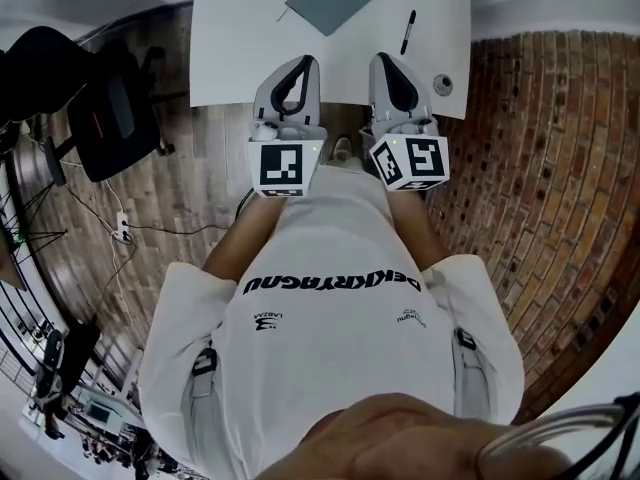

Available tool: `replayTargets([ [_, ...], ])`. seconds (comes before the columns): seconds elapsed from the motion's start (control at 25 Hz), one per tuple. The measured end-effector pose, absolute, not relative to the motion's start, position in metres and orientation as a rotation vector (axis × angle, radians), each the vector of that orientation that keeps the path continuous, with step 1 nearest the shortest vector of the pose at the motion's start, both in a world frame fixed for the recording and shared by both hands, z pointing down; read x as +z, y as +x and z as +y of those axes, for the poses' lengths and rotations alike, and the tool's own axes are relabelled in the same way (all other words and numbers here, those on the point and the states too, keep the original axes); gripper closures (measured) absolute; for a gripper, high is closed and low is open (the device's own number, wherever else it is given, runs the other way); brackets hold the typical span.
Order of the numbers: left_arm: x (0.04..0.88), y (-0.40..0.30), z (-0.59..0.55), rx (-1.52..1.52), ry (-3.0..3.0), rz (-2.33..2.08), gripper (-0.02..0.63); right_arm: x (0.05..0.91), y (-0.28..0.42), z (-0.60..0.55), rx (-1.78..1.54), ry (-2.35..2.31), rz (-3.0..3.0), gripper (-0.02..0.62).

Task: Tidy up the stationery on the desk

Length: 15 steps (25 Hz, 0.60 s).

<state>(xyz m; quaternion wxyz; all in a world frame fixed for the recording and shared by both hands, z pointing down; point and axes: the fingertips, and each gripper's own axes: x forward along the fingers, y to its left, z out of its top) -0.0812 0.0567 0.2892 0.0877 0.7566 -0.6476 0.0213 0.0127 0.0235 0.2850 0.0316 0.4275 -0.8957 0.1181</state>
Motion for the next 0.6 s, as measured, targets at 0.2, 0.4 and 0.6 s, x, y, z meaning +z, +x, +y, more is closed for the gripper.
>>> replayTargets([
  [0.2,0.305,-0.113,0.02,0.084,2.286,-1.802,0.607,0.299,-0.018,-0.002,0.396,1.394,-2.666,0.595],
  [0.4,0.327,-0.132,-0.016,0.138,2.295,-1.731,0.607,0.319,-0.038,-0.033,0.455,1.454,-2.605,0.595],
  [0.6,0.356,-0.14,-0.041,0.217,2.268,-1.674,0.607,0.346,-0.051,-0.055,0.516,1.457,-2.541,0.595],
])
